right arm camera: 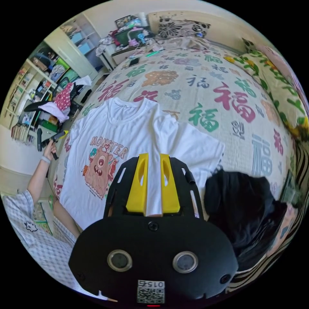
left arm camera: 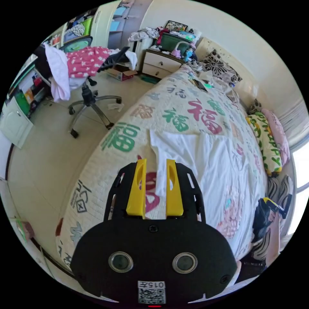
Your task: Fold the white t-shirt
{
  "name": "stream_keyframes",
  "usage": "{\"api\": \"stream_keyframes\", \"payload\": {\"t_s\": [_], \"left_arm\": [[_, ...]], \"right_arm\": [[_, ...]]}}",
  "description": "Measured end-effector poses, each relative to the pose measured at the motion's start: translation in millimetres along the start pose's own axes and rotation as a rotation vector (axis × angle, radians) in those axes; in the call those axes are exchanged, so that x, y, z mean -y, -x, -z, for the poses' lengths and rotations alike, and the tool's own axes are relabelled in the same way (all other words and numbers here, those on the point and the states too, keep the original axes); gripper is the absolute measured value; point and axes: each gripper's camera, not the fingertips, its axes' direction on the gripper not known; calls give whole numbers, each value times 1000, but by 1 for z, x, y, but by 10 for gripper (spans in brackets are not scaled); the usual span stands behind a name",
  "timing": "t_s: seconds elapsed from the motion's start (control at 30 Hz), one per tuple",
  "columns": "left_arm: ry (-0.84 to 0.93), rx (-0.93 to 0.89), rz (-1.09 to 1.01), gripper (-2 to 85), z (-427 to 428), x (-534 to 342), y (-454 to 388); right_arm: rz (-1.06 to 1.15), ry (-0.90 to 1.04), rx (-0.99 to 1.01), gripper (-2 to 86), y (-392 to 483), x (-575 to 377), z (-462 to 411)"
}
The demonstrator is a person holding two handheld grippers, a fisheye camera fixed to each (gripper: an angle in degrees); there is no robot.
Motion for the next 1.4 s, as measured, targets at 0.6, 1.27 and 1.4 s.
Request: {"api": "stream_keyframes", "payload": {"t_s": [0.6, 1.27, 1.4], "left_arm": [[-132, 46, 4, 59, 71, -112, 33], [229, 129, -124, 86, 83, -216, 64], [393, 58, -128, 88, 78, -240, 77]], "right_arm": [[-472, -23, 137, 84, -134, -120, -36], [-342, 64, 96, 70, -128, -255, -50], [-204, 214, 149, 99, -82, -340, -53]]}}
